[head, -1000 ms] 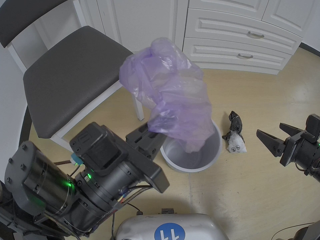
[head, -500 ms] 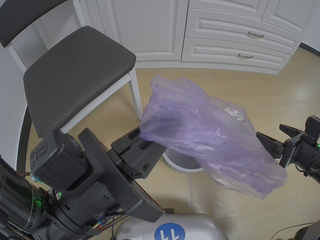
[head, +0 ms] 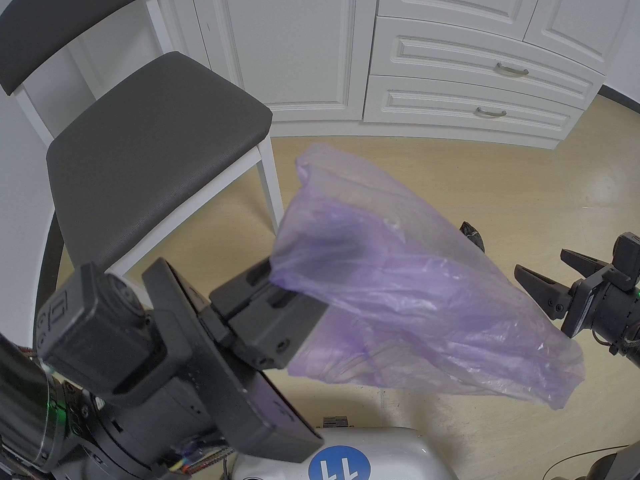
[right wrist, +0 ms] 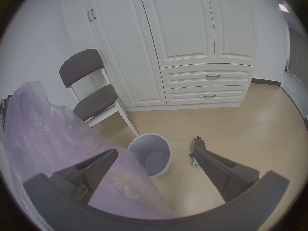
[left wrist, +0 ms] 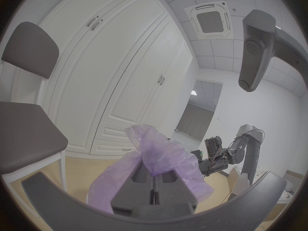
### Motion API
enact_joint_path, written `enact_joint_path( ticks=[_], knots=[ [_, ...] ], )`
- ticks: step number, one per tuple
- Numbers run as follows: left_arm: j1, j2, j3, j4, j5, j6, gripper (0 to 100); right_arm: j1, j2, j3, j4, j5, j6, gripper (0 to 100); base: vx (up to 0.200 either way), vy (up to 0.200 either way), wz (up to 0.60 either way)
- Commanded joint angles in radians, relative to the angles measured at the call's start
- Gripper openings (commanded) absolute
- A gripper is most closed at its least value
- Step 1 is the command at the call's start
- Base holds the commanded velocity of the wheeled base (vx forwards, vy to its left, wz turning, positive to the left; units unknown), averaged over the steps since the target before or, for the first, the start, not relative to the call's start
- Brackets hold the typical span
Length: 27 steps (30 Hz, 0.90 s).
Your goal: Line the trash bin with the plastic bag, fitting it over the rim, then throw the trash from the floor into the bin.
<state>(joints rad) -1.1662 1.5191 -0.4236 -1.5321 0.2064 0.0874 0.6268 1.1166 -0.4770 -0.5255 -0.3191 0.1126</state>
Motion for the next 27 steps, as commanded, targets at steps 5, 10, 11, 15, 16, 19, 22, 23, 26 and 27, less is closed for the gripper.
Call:
enact_joint_path(
  ticks=[5,10,11,15,16,19,22,23,26,27],
  knots=[
    [0.106,0.069,-0.026,0.000,-0.001,-0.021,0,0.002,-0.104,-0.008,0.104,0.012,-0.048,100,0.000,0.000,0.00],
    [0.149,0.075,-0.046,0.000,-0.001,-0.023,0,0.017,-0.121,-0.028,0.234,0.029,-0.048,100,0.000,0.000,0.00],
    [0.151,0.069,-0.050,0.000,-0.001,-0.023,0,0.017,-0.123,-0.028,0.262,0.037,-0.048,100,0.000,0.000,0.00],
    [0.151,0.052,-0.060,-0.002,-0.001,-0.021,0,0.019,-0.123,-0.028,0.308,0.084,-0.048,100,0.000,0.000,0.00],
    [0.151,0.046,-0.060,-0.002,-0.001,-0.023,0,0.019,-0.121,-0.026,0.309,0.091,-0.048,100,0.000,0.000,0.00],
    [0.146,0.033,-0.066,-0.002,-0.001,-0.023,0,0.021,-0.110,-0.020,0.309,0.106,-0.048,100,0.000,0.000,0.00],
    [0.140,0.012,-0.069,-0.002,-0.001,-0.023,0,0.025,-0.098,-0.017,0.308,0.107,-0.047,100,0.000,0.000,0.00],
    [0.138,0.001,-0.069,-0.002,-0.001,-0.023,0,0.025,-0.096,-0.017,0.308,0.107,-0.045,100,0.000,0.000,0.00],
    [0.138,-0.024,-0.061,-0.002,-0.005,-0.037,0,0.024,-0.089,-0.017,0.305,0.107,-0.044,100,0.000,0.000,0.00],
    [0.138,-0.025,-0.061,0.000,-0.005,-0.038,0,0.024,-0.089,-0.017,0.303,0.107,-0.042,100,0.000,0.000,0.00]
  ],
)
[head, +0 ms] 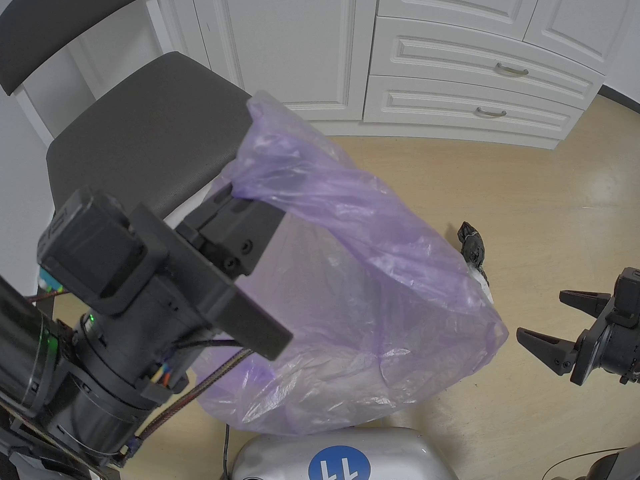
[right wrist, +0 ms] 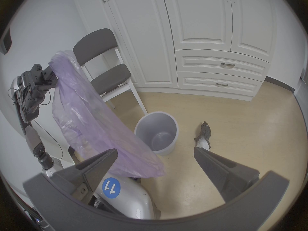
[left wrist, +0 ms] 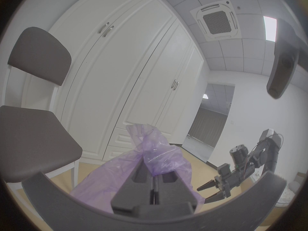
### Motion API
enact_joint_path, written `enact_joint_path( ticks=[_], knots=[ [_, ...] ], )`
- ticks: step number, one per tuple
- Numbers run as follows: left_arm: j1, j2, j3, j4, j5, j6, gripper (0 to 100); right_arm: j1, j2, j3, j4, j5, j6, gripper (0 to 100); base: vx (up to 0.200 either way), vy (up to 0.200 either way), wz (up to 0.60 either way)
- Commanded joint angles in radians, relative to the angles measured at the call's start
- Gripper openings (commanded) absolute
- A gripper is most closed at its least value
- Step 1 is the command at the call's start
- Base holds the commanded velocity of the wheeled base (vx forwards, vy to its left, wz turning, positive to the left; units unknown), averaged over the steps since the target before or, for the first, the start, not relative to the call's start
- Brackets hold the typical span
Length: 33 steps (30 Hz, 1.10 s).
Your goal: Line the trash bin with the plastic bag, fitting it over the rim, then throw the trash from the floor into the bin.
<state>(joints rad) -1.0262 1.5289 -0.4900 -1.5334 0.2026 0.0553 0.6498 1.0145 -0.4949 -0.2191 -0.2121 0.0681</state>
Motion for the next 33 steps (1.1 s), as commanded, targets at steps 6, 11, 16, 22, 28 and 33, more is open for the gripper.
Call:
enact_joint_path(
  ticks=[6,11,16,22,28,33],
  knots=[
    [0.017,-0.136,0.083,0.002,-0.187,-0.120,0,-0.073,0.016,-0.025,-0.009,0.025,0.033,100,0.000,0.000,0.00],
    [0.067,-0.184,0.153,0.001,-0.364,-0.150,0,-0.205,0.018,-0.050,-0.002,0.132,0.038,100,0.000,0.000,0.00],
    [0.071,-0.190,0.134,0.001,-0.370,-0.204,0,-0.239,0.032,-0.040,0.011,0.201,0.036,100,0.000,0.000,0.00],
    [0.069,-0.168,0.088,0.001,-0.367,-0.216,0,-0.185,0.036,-0.016,0.012,0.221,0.036,100,0.000,0.000,0.00],
    [0.067,-0.124,0.056,-0.001,-0.342,-0.215,0,-0.055,0.018,0.013,0.012,0.220,0.038,100,0.000,0.000,0.00],
    [0.067,-0.105,0.034,-0.001,-0.308,-0.218,0,0.016,0.003,0.030,0.012,0.218,0.038,100,0.000,0.000,0.00]
  ],
)
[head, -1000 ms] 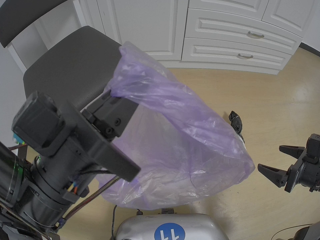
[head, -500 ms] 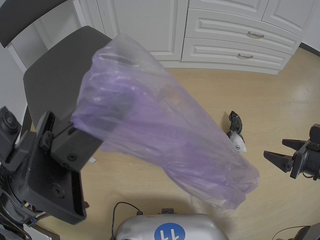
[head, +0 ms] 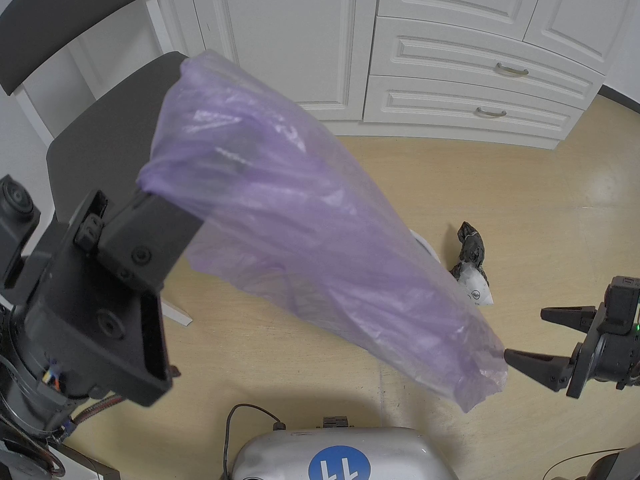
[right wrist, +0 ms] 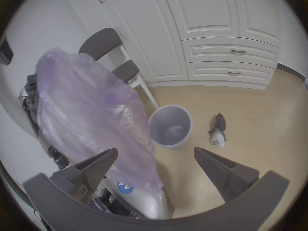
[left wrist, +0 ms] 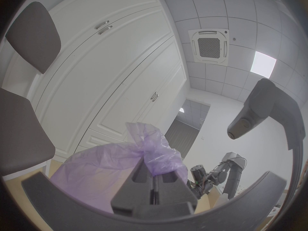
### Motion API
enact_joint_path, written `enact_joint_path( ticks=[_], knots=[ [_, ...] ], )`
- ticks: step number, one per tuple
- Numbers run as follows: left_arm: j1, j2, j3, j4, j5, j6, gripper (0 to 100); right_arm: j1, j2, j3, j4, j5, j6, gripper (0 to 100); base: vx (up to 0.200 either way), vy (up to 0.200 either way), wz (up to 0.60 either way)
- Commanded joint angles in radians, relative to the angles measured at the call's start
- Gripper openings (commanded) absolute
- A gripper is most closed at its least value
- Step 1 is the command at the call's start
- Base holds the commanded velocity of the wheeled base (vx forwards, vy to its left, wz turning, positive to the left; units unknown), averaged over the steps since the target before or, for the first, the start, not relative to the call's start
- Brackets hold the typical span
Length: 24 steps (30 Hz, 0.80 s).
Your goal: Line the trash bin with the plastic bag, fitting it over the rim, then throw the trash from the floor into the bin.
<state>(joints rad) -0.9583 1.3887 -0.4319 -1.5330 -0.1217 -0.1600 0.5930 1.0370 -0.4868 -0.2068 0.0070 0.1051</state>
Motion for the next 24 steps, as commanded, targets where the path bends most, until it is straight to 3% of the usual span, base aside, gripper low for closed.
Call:
enact_joint_path(
  ticks=[1,10,18,24],
  knots=[
    [0.000,0.033,-0.024,-0.001,0.016,-0.003,0,0.087,-0.017,0.028,0.000,-0.001,0.001,100,0.000,0.000,0.00],
    [-0.014,-0.005,-0.016,-0.001,0.016,-0.003,0,0.087,0.086,0.036,-0.016,-0.007,0.007,100,0.000,0.000,0.00],
    [-0.020,-0.019,-0.010,-0.001,0.016,-0.003,0,0.080,-0.037,0.011,0.001,-0.010,0.031,100,0.000,0.000,0.00],
    [-0.019,-0.020,-0.007,-0.001,0.016,-0.003,0,0.050,-0.104,-0.070,0.158,-0.009,0.031,100,0.000,0.000,0.00]
  ],
)
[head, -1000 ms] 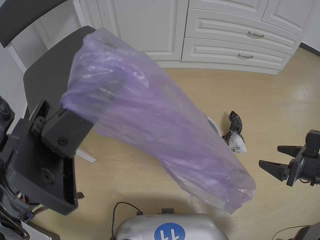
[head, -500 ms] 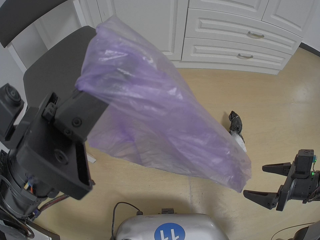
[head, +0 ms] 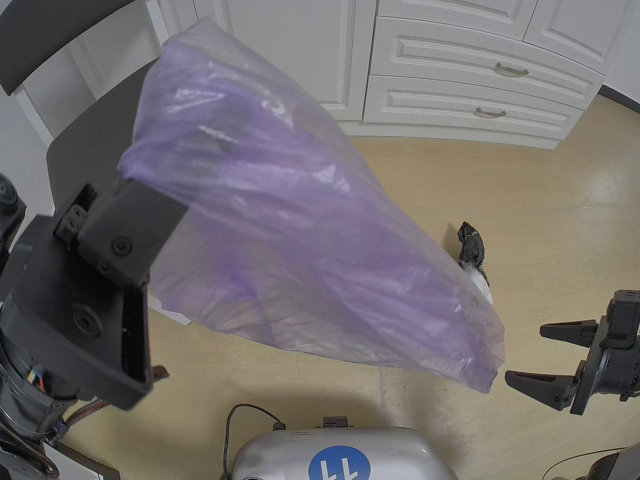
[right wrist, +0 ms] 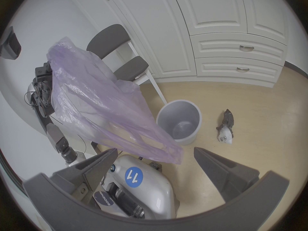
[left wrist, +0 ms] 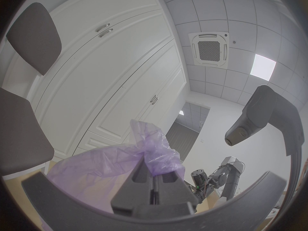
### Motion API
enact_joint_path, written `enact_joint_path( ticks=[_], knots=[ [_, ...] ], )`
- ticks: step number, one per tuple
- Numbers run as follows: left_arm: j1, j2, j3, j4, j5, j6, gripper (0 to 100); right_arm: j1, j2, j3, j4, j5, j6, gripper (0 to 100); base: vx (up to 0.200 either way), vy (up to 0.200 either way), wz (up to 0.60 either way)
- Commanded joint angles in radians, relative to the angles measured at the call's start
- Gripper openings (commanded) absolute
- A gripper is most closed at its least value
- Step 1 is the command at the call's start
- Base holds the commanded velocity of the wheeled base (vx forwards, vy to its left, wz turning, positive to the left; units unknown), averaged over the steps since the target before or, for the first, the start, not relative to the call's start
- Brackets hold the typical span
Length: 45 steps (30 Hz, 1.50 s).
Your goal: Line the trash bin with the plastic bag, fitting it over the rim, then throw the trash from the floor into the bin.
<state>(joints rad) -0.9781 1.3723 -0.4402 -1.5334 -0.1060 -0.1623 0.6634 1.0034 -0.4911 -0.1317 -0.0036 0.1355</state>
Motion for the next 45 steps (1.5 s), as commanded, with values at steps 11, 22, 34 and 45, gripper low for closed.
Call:
enact_joint_path(
  ticks=[11,22,34,45],
  knots=[
    [0.001,-0.007,0.003,-0.001,-0.001,0.000,0,-0.107,-0.052,-0.083,0.096,0.010,-0.002,100,0.000,0.000,0.00],
    [-0.007,-0.010,0.008,-0.001,0.000,0.000,0,-0.173,-0.032,-0.103,0.093,0.011,-0.002,100,0.000,0.000,0.00],
    [-0.030,-0.036,0.009,-0.001,0.000,0.001,0,-0.199,0.038,-0.095,0.058,0.011,-0.002,100,0.000,0.000,0.00],
    [-0.057,-0.050,0.011,-0.001,0.000,0.001,0,-0.191,0.070,-0.092,0.055,0.013,-0.002,100,0.000,0.000,0.00]
  ],
)
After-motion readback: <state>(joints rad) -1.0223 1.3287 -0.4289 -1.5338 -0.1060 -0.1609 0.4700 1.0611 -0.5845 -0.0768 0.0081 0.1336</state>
